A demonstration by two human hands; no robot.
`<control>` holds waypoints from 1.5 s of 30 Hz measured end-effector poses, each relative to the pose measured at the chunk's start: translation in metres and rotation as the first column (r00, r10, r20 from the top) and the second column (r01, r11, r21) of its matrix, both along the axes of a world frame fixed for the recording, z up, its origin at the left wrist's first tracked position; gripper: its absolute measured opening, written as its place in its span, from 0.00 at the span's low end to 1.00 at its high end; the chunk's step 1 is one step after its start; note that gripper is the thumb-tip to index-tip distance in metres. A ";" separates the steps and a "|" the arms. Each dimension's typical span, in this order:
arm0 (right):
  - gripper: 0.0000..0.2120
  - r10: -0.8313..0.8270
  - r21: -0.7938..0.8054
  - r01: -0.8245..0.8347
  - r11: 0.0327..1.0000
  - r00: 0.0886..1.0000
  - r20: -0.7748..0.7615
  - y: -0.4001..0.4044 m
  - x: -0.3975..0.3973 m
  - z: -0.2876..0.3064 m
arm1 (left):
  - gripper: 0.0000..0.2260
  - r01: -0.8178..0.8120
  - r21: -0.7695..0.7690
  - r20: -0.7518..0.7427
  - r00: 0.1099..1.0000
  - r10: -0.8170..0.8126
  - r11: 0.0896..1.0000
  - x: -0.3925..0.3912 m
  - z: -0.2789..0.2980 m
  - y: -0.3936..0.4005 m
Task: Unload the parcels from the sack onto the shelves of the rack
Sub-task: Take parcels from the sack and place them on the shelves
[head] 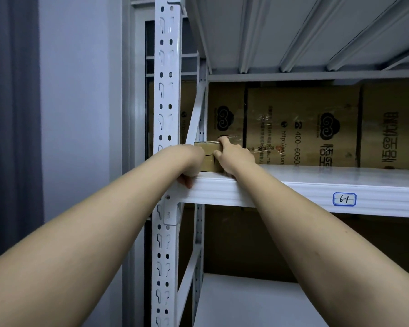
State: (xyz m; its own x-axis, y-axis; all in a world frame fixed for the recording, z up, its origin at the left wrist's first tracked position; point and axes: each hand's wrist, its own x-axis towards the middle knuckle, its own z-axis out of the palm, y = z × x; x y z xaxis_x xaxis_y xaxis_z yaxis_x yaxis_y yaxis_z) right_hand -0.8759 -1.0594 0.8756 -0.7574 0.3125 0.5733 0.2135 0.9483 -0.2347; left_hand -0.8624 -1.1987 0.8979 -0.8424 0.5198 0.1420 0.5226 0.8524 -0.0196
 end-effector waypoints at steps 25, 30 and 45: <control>0.21 0.179 0.349 0.021 0.937 0.828 -0.531 0.001 0.114 -0.132 | 0.41 0.408 0.431 -0.701 0.713 0.015 0.805 0.032 -0.188 0.014; 0.25 0.098 0.305 0.041 0.952 0.899 -0.428 0.025 0.161 -0.177 | 0.43 0.324 0.321 -0.621 0.782 -0.061 0.890 0.075 -0.223 0.045; 0.22 -0.186 -0.030 0.204 0.979 0.938 0.292 0.180 0.399 -0.302 | 0.23 0.177 0.139 0.036 0.982 -0.184 0.974 0.297 -0.311 0.210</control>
